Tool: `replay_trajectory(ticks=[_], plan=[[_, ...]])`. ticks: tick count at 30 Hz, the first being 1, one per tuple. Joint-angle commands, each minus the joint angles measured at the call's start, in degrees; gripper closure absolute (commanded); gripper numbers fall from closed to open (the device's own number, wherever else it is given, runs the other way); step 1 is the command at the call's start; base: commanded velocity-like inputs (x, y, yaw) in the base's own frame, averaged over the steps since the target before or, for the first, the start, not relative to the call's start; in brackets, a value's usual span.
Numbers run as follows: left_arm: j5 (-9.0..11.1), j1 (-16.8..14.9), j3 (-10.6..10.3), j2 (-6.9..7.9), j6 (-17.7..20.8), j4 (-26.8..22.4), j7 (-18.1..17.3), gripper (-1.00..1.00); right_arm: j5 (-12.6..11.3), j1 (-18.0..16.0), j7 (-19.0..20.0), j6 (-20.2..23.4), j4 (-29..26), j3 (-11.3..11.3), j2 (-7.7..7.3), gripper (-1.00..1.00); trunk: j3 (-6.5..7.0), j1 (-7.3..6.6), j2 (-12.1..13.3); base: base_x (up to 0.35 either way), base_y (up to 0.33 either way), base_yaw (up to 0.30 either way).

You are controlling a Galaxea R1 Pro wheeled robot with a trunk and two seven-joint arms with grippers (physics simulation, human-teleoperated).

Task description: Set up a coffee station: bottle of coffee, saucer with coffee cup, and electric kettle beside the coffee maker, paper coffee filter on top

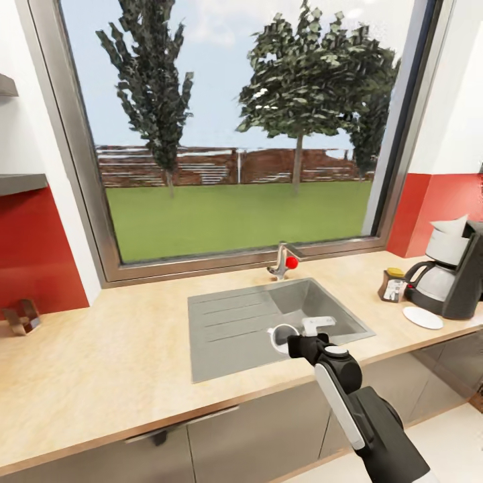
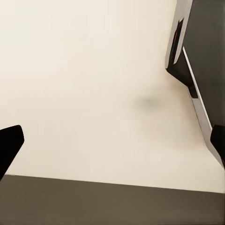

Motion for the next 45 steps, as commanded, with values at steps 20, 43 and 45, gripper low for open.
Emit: replay_trajectory(ticks=[20, 43, 45], plan=[[0.63, 0.08, -0.25, 0.13, -0.33, 0.11, 0.10, -1.00, -0.52, -0.03, -0.61, 0.15, -0.02, -1.09, -0.07, 1.00, 0.00, 0.02, -0.02, 0.054, -0.267, -0.046], [0.63, 0.08, -0.25, -0.01, -0.33, 0.11, 0.03, -1.00, -0.50, -0.03, -0.63, 0.16, -0.01, -2.21, -0.05, 1.00, 0.00, 0.02, -0.02, 0.154, -0.243, -0.294], [0.63, 0.08, -0.25, -0.01, -0.33, 0.11, 0.03, -1.00, -0.50, -0.03, -0.60, 0.12, 0.00, -2.21, -0.05, 1.00, 0.00, 0.02, -0.02, 0.219, -0.241, -0.101]])
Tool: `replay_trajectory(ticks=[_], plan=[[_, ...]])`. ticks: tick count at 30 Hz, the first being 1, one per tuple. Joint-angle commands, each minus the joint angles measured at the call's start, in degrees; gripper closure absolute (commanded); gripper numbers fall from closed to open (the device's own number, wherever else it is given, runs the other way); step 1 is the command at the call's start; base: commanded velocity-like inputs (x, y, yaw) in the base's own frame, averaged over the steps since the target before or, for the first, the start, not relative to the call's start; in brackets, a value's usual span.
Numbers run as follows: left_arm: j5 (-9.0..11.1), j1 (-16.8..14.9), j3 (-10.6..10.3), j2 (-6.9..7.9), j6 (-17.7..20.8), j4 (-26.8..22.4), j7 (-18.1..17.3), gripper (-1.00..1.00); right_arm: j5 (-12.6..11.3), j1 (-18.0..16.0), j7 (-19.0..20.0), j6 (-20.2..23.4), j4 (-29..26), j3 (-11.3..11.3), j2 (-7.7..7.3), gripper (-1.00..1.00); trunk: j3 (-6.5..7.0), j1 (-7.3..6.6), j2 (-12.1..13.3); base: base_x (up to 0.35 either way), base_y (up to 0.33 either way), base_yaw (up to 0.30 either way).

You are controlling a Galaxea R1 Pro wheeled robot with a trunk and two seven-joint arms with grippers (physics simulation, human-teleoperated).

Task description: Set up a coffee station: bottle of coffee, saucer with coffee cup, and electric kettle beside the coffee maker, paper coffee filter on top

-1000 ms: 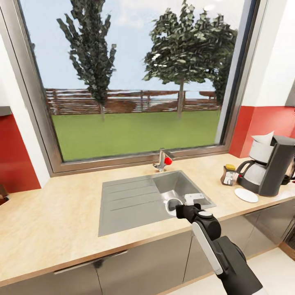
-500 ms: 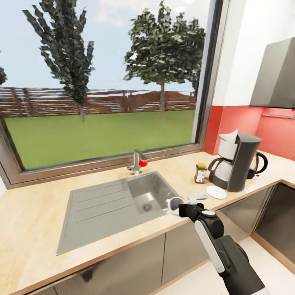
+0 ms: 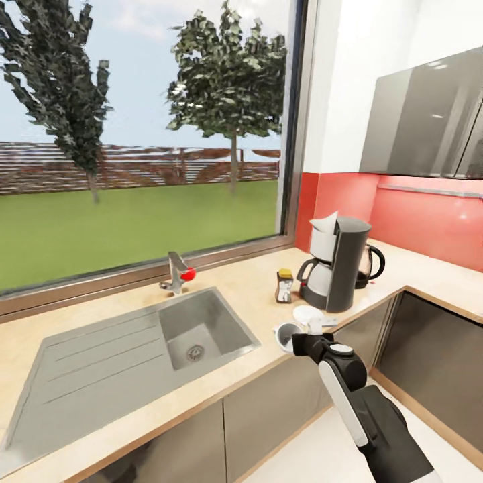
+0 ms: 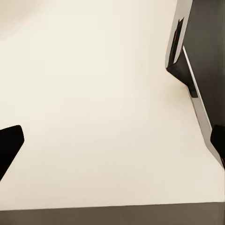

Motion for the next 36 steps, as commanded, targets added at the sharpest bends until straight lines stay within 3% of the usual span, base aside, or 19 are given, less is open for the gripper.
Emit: replay_trajectory(ticks=[1, 16, 22, 31, 36], plan=[[0.54, -0.01, -0.41, -0.01, -0.33, 0.10, 0.08, -1.00, -0.57, -0.03, -0.60, 0.11, -0.01, 0.16, -0.09, 1.00, 0.00, 0.04, -0.02, 0.222, -0.240, -0.032], [0.54, -0.01, -0.35, -0.08, -0.33, 0.10, 0.08, -1.00, -0.57, -0.03, -0.60, 0.11, 0.09, 0.34, 0.10, 1.00, 0.00, 0.04, -0.02, 0.238, -0.234, -0.001], [0.54, -0.01, -0.32, -0.10, -0.33, 0.10, 0.08, -1.00, -0.57, -0.03, -0.60, 0.11, 0.04, 0.32, 0.11, 1.00, 0.00, 0.04, -0.02, 0.171, -0.280, 0.174], [0.54, -0.01, -0.30, -0.04, -0.33, 0.10, 0.08, -1.00, -0.41, -0.03, -0.60, 0.13, 0.20, 0.32, 0.11, 1.00, 0.00, 0.04, -0.02, 0.031, -0.294, 0.107], [0.54, -0.01, -0.16, -0.02, -0.33, 0.10, 0.08, -1.00, -0.41, -0.03, -0.60, 0.18, 0.52, 0.32, 0.05, 1.00, 0.00, 0.04, -0.02, 0.074, -0.049, 0.002]])
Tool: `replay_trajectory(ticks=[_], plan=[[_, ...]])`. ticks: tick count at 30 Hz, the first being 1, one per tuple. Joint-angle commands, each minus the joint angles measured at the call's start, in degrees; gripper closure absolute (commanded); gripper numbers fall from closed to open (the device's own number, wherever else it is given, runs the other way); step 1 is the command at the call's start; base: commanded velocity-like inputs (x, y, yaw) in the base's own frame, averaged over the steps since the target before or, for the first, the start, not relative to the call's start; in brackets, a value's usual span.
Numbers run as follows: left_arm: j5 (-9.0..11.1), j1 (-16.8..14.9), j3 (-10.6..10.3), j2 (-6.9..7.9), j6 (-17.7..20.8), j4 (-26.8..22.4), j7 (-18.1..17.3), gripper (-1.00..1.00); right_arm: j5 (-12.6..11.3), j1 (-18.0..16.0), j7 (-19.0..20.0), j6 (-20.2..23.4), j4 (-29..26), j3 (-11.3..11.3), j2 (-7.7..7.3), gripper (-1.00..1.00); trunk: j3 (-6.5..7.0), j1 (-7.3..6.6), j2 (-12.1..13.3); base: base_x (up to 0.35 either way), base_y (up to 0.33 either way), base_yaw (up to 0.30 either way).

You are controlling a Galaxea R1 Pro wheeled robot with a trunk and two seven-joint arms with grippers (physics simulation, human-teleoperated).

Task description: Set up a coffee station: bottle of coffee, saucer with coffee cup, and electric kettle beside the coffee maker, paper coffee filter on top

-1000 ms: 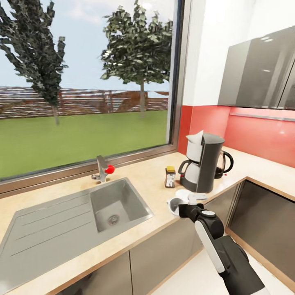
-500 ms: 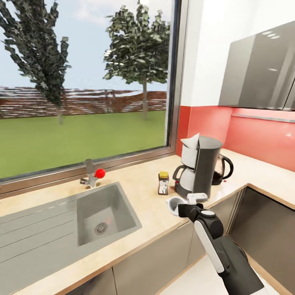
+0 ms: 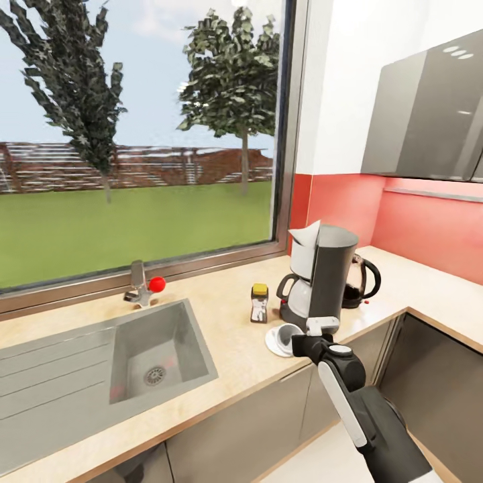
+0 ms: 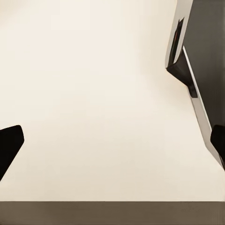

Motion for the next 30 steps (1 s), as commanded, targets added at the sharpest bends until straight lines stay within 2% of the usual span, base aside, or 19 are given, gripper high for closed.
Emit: replay_trajectory(ticks=[1, 12, 18, 30], plan=[[0.53, -0.01, -0.36, -0.01, -0.32, 0.11, 0.05, -1.00, -0.57, -0.03, -0.61, 0.13, 0.24, 0.14, -0.05, 1.00, 0.00, 0.02, -0.03, 0.029, -0.008, 0.000], [0.61, -0.01, -0.28, -0.08, -0.18, 0.19, 0.05, -1.00, -0.73, -0.03, -0.61, 0.20, 2.28, 0.37, 0.20, 1.00, 0.00, 0.02, -0.03, 0.009, -0.001, 0.000], [0.62, -0.01, -0.28, -0.09, -0.16, 0.19, 0.05, -1.00, -0.81, -0.03, -0.61, 0.13, 4.07, 0.33, 0.26, 1.00, 0.00, 0.02, -0.03, 0.234, 0.000, 0.000], [0.46, -0.01, -0.35, -0.18, -0.16, 0.28, 0.05, -1.00, -0.76, -0.03, -0.61, 0.22, 6.11, 0.32, 0.28, 1.00, 0.00, 0.02, -0.03, 0.054, -0.011, 0.000]])
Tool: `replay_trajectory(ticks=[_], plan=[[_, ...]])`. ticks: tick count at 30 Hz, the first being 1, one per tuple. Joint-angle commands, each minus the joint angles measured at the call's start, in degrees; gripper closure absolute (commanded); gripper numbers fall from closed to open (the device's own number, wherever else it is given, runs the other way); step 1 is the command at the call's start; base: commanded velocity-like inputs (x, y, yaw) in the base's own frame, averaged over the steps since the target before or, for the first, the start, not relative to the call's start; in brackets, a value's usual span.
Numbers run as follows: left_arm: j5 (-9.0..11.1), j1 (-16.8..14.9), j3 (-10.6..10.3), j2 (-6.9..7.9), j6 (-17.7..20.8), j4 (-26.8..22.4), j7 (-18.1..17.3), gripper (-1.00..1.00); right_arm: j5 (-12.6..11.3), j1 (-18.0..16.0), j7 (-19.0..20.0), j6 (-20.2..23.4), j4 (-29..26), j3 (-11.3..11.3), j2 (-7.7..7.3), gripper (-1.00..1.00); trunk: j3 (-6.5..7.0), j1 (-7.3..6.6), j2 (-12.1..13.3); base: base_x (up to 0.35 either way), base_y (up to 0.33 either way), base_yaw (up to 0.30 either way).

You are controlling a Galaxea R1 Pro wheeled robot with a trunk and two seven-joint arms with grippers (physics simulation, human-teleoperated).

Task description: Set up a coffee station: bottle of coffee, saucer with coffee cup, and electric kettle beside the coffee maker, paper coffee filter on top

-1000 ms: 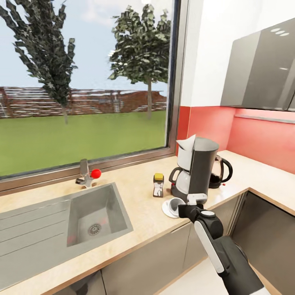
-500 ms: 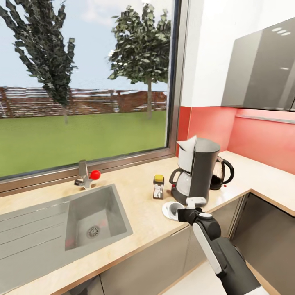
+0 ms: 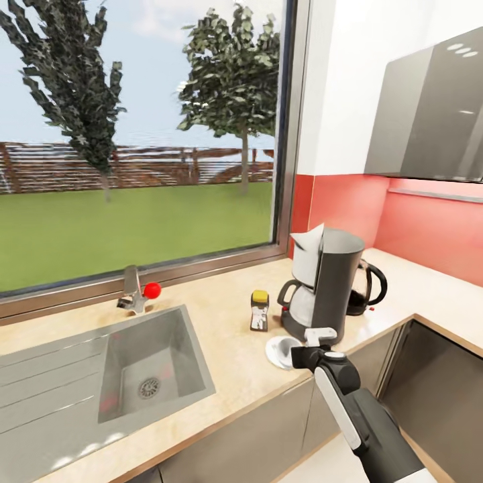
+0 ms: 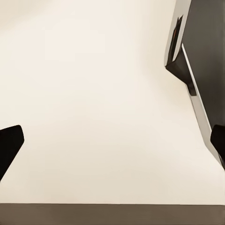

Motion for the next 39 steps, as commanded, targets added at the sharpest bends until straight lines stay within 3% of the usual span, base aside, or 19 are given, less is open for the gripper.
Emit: replay_trajectory(ticks=[1, 12, 18, 39], plan=[[0.56, -0.01, -0.39, -0.01, -0.32, 0.11, 0.06, -1.00, -0.57, -0.03, -0.60, 0.12, 0.27, 0.15, -0.07, 1.00, 0.00, 0.04, -0.01, 0.244, -0.111, 0.000], [0.52, -0.01, -0.40, -0.53, -0.33, 0.11, 0.06, -1.00, -0.71, -0.03, -0.63, 0.12, 1.36, 0.24, 0.35, 1.00, 0.00, 0.04, -0.01, 0.123, -0.090, 0.003], [0.56, -0.01, -0.40, -0.56, -0.31, 0.11, 0.06, -1.00, -0.65, -0.03, -0.65, 0.12, 1.41, 0.24, 0.52, 1.00, 0.00, 0.04, -0.01, 0.134, -0.188, 0.216], [0.59, -0.01, -0.32, -0.60, -0.30, 0.11, 0.06, -1.00, -0.58, -0.03, -0.61, 0.12, 1.97, 0.07, 0.45, 1.00, 0.00, 0.04, -0.01, 0.029, -0.018, 0.089]])
